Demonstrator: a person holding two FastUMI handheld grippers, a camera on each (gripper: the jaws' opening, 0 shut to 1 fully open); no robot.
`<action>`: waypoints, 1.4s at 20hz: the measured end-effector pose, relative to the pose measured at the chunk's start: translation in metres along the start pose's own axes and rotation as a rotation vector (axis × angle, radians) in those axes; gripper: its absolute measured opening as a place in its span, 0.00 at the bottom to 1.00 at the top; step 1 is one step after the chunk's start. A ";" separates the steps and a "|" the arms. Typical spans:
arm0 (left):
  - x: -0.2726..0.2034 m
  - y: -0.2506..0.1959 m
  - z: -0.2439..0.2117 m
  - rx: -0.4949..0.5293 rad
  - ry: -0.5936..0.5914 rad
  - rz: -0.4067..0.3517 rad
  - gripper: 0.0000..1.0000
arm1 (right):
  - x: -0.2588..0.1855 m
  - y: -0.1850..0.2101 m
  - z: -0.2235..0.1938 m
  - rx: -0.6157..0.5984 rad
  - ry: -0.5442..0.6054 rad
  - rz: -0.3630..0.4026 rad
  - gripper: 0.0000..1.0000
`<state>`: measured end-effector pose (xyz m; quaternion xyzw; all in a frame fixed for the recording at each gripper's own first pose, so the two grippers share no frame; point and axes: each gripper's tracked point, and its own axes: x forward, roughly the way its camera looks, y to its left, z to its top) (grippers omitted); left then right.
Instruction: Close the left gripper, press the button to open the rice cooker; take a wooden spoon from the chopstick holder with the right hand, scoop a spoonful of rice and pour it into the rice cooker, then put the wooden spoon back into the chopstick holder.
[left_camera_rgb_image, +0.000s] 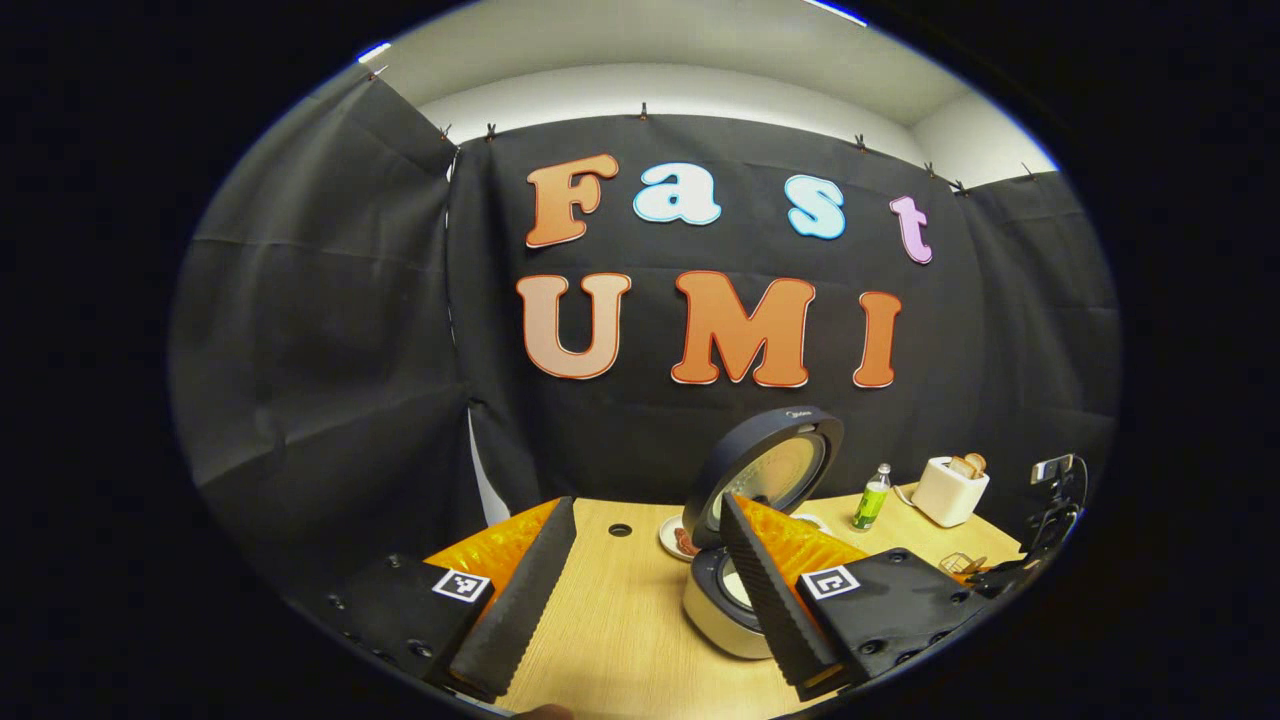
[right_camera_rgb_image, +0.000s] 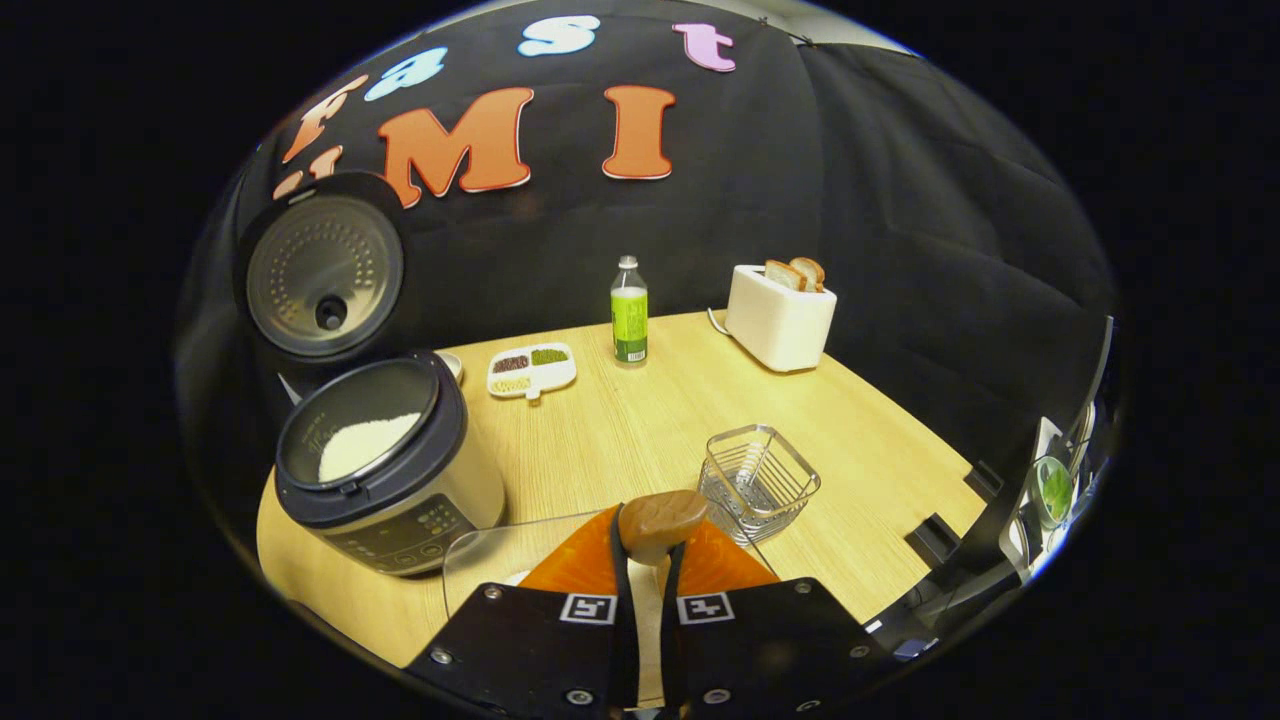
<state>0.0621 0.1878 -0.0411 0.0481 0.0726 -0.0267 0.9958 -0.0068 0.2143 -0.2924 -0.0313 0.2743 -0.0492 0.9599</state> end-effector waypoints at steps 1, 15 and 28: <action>0.001 0.003 -0.001 -0.001 0.001 0.005 0.97 | 0.002 0.003 -0.003 -0.014 0.020 0.001 0.08; 0.008 0.001 -0.014 -0.053 0.027 -0.015 0.94 | -0.022 0.070 -0.014 0.255 0.104 0.222 0.08; 0.014 0.002 -0.017 -0.063 0.039 -0.009 0.94 | 0.000 0.029 -0.033 0.818 0.225 0.449 0.08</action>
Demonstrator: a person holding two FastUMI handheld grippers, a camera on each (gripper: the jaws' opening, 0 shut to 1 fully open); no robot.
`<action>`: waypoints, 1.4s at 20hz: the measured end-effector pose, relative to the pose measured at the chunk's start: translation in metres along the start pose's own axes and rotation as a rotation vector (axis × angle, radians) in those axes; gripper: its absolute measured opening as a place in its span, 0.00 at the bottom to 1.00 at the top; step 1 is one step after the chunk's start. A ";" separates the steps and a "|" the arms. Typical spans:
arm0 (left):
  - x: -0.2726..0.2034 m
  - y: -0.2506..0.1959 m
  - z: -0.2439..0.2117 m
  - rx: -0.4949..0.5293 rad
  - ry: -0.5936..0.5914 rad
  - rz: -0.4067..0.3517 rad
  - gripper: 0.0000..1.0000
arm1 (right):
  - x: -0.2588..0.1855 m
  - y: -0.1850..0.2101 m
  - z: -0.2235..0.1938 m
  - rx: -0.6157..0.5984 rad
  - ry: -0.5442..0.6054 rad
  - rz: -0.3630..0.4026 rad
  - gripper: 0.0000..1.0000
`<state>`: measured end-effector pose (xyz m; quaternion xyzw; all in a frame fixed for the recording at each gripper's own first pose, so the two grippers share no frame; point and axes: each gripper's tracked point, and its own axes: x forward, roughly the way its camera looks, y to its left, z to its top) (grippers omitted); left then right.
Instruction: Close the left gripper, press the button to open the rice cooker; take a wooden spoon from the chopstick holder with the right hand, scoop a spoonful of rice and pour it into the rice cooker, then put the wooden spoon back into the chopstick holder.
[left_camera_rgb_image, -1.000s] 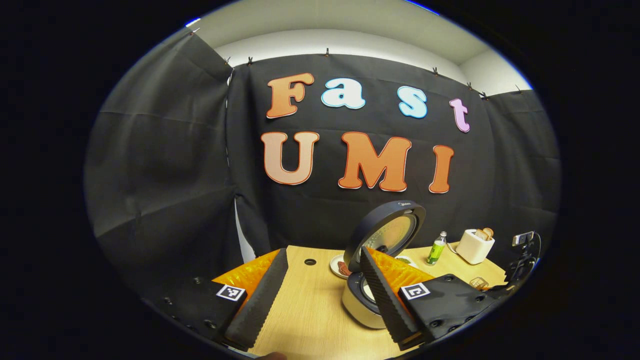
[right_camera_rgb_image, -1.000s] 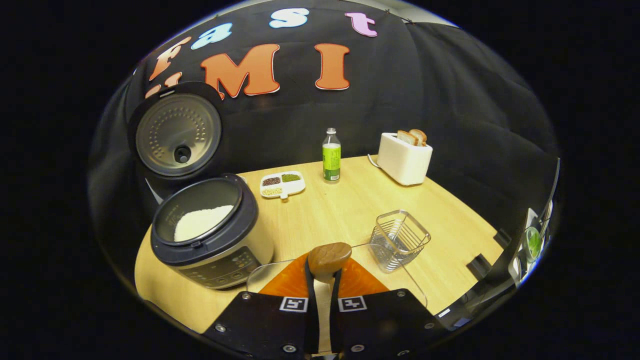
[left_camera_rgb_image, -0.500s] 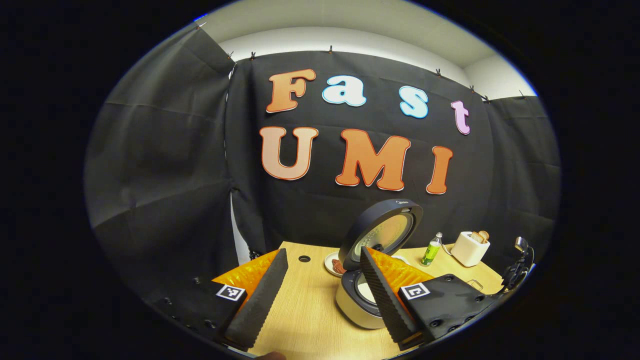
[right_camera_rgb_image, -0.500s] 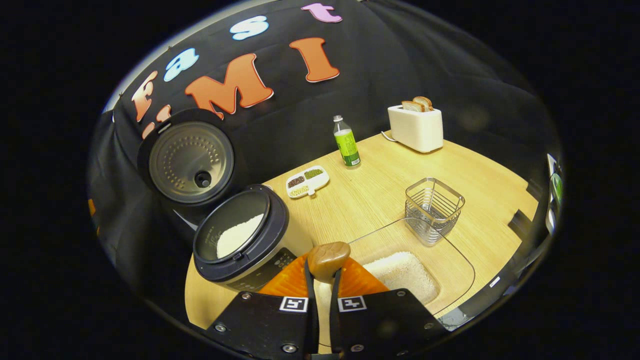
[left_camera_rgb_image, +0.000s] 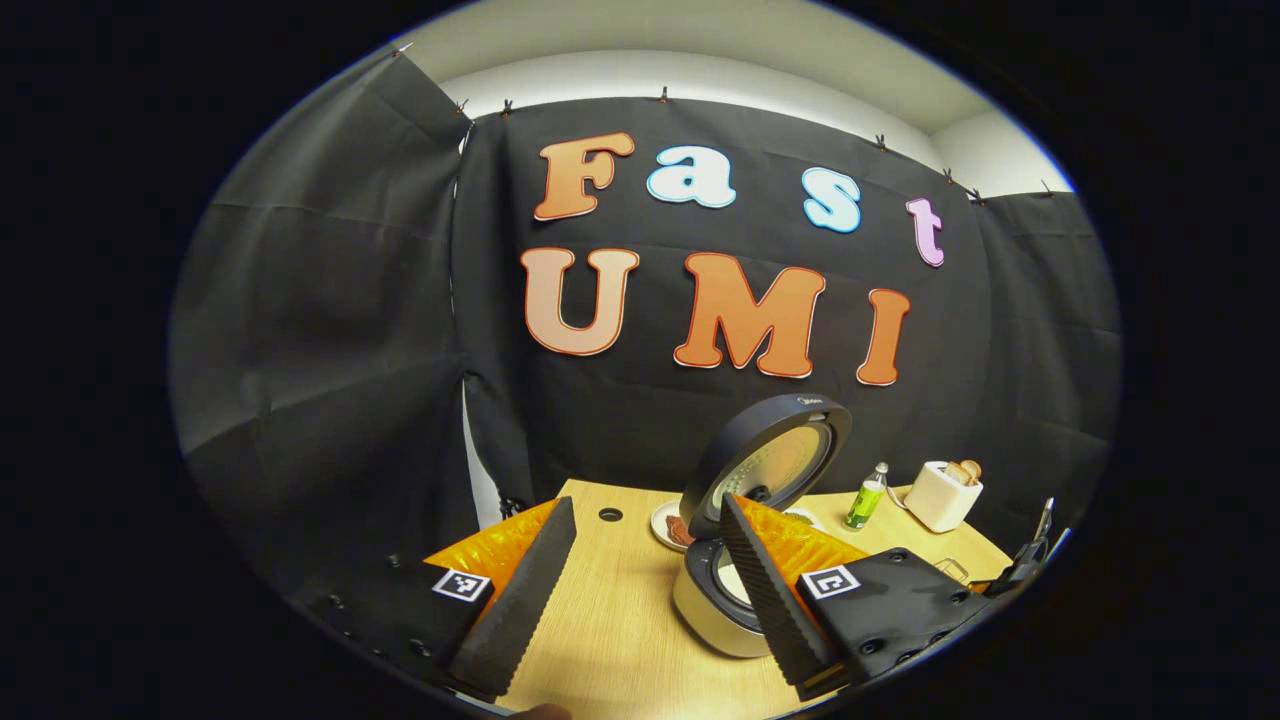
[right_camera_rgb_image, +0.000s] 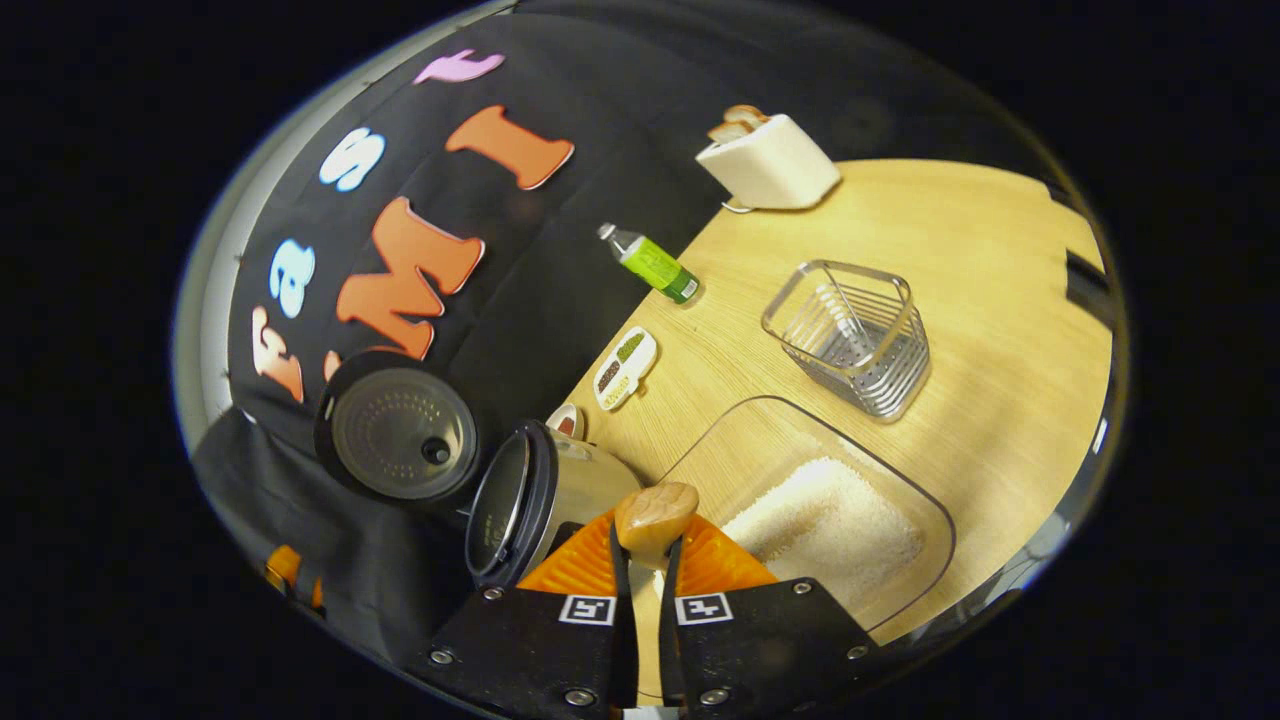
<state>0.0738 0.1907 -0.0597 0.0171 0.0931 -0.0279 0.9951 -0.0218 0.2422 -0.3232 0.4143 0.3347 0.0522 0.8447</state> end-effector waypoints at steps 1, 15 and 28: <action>0.000 0.000 0.000 0.002 -0.001 0.001 0.94 | -0.002 -0.003 -0.001 0.039 0.010 0.011 0.07; 0.001 -0.027 0.008 -0.005 -0.021 -0.018 0.96 | -0.040 -0.003 0.026 0.391 0.026 0.161 0.08; 0.002 -0.049 0.016 0.004 -0.053 -0.012 0.97 | -0.076 0.071 0.084 0.414 0.041 0.258 0.07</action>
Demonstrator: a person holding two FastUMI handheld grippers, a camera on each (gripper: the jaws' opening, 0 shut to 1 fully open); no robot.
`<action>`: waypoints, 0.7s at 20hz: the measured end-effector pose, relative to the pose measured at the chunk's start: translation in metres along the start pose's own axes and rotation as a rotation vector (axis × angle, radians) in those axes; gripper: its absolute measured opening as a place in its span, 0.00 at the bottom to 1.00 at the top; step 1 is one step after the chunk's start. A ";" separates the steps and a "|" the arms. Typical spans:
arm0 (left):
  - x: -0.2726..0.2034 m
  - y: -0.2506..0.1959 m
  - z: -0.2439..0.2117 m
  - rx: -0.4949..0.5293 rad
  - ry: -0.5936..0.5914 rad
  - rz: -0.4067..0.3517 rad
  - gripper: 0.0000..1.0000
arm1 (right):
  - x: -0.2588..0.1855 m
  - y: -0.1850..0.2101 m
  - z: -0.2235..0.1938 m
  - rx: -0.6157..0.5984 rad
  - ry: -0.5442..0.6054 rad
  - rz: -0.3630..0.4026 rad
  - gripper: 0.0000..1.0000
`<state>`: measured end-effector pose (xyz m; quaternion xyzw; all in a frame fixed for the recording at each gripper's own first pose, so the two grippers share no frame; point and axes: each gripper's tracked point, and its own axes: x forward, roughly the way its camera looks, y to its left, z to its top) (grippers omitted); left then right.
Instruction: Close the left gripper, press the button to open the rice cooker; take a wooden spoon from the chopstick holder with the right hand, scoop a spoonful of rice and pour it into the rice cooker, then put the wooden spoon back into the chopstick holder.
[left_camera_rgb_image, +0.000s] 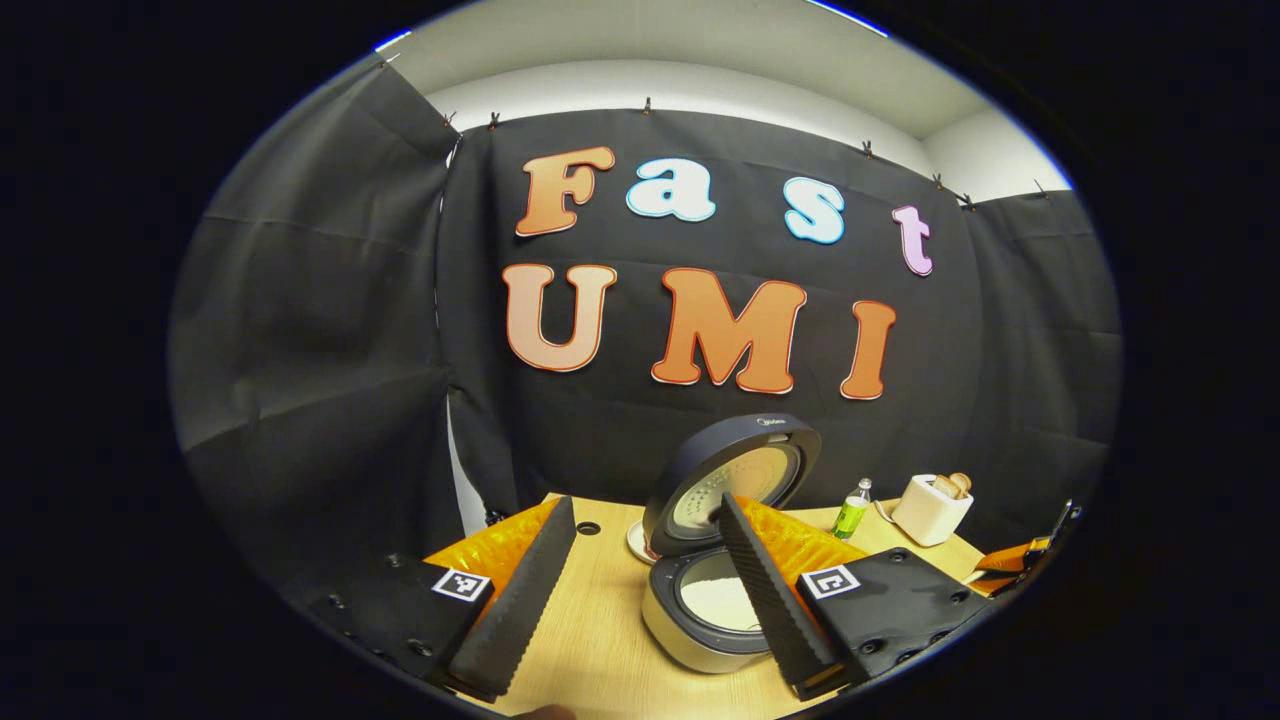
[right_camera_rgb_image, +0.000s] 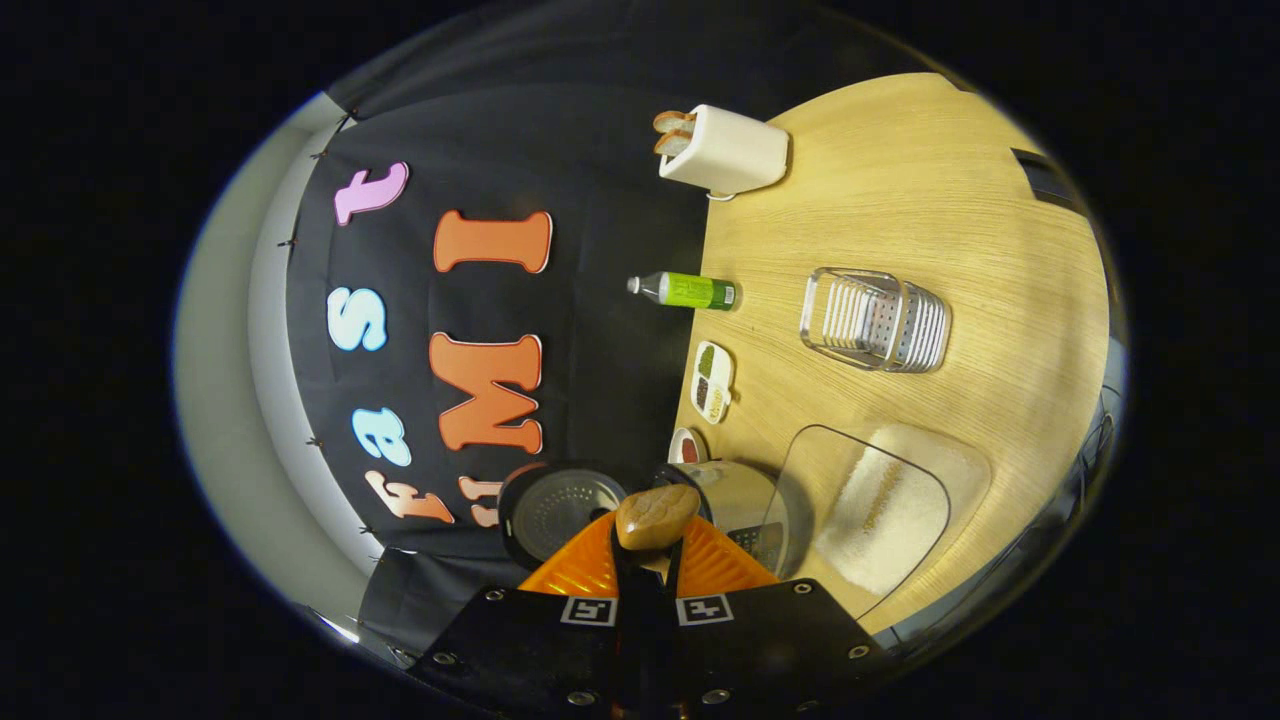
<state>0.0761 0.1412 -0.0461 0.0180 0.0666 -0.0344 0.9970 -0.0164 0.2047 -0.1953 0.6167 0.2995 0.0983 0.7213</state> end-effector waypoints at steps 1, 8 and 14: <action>-0.001 -0.001 0.000 0.004 -0.001 0.004 0.97 | 0.001 0.009 0.000 0.003 0.000 0.006 0.07; 0.003 0.000 0.004 0.003 -0.011 0.020 0.94 | 0.022 0.076 0.004 -0.049 -0.011 0.054 0.07; 0.007 0.012 0.014 0.021 -0.029 0.035 0.94 | 0.059 0.114 -0.001 -0.090 -0.031 0.081 0.07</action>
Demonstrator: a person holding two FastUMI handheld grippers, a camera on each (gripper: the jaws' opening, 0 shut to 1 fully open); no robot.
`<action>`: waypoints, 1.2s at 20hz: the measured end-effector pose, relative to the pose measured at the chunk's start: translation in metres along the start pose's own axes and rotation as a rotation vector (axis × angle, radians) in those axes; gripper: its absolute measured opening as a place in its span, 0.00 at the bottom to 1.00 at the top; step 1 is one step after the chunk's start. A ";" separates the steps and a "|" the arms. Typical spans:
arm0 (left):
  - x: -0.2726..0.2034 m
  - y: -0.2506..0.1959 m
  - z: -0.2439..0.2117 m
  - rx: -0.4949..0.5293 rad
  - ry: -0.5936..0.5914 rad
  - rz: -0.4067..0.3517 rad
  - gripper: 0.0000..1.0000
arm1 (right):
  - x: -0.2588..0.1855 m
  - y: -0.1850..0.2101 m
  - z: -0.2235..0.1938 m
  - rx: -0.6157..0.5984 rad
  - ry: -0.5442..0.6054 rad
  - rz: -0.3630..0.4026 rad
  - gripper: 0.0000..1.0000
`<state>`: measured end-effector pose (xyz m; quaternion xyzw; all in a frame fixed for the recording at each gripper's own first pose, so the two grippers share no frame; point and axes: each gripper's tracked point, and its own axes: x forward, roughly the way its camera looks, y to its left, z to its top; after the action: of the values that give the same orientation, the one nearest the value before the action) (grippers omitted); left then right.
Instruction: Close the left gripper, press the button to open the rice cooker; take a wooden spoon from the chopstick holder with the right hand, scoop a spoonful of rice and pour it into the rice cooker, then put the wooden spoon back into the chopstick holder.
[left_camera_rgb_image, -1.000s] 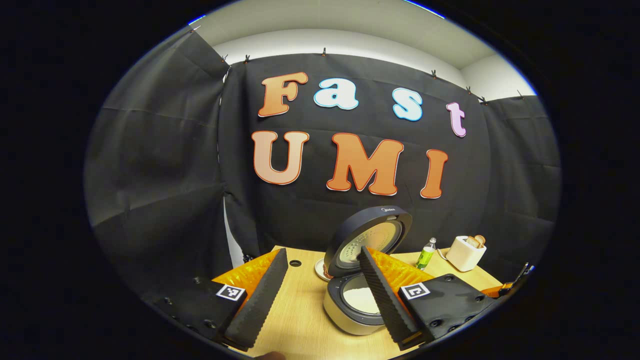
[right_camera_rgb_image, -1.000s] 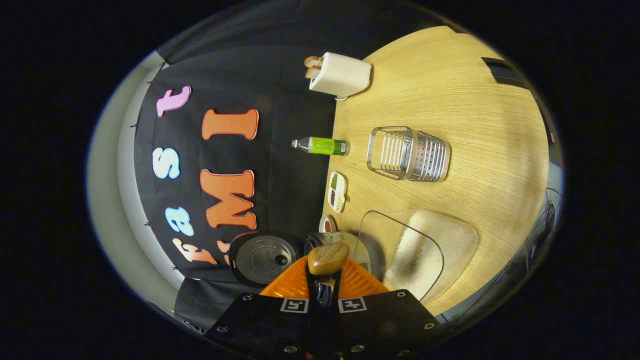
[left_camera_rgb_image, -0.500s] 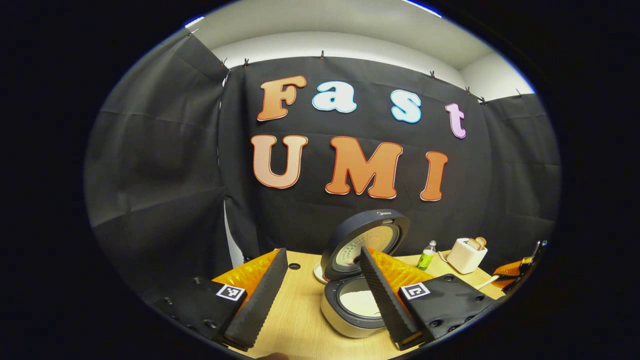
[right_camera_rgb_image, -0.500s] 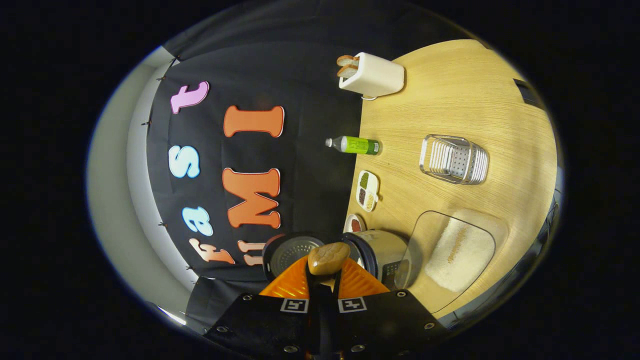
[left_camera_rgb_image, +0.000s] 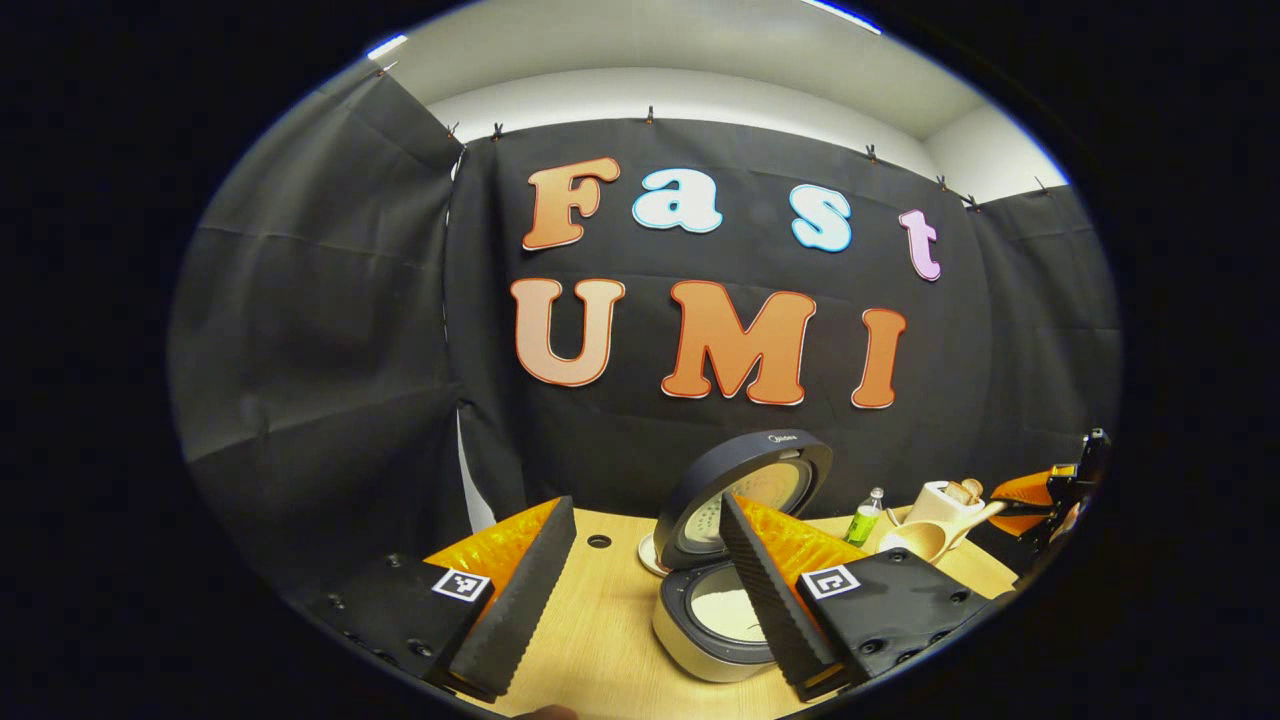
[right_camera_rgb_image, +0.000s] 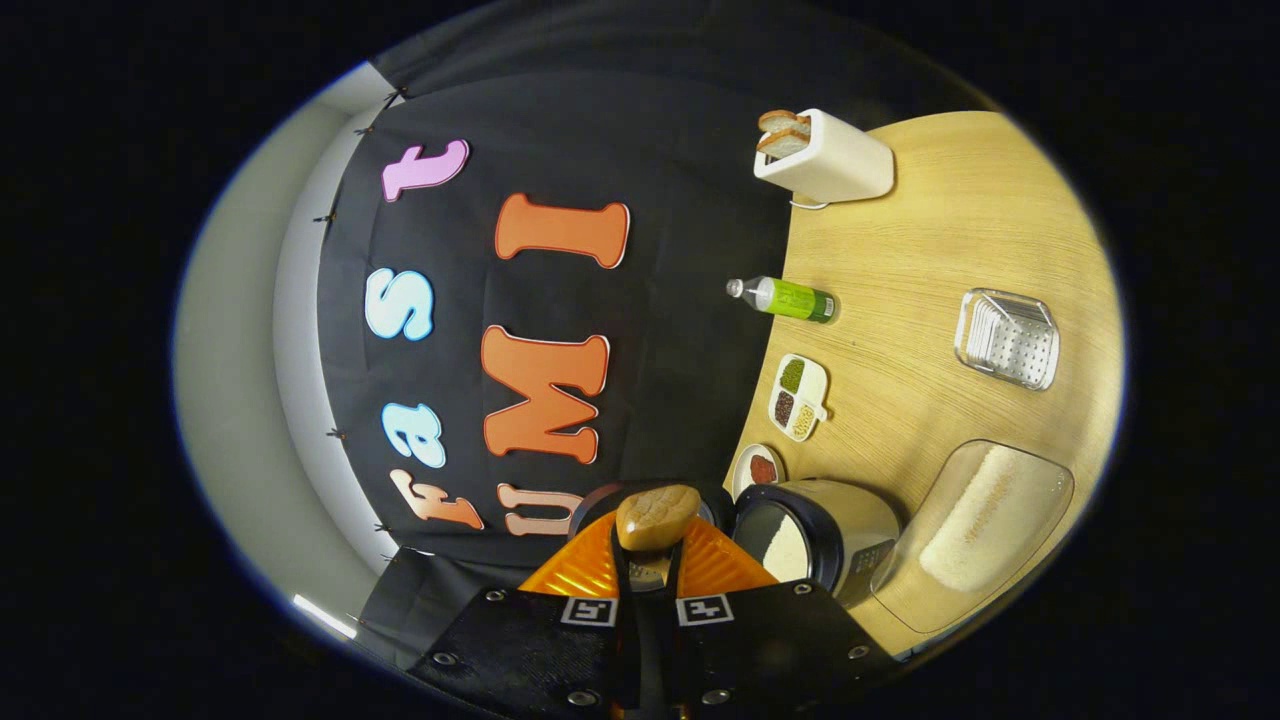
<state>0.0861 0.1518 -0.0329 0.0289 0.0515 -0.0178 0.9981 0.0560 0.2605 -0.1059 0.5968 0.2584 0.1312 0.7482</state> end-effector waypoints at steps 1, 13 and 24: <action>0.001 0.003 0.002 0.004 -0.003 0.002 0.94 | 0.006 0.004 -0.002 -0.009 -0.001 0.001 0.07; 0.015 0.042 -0.002 0.019 0.005 0.030 0.94 | 0.063 0.038 -0.026 -0.273 -0.021 -0.054 0.07; 0.021 0.053 -0.003 -0.016 0.007 0.025 0.97 | 0.071 0.053 -0.027 -0.473 -0.065 -0.092 0.07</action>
<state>0.1088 0.2040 -0.0355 0.0218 0.0547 -0.0048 0.9983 0.1063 0.3326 -0.0752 0.3964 0.2229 0.1347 0.8803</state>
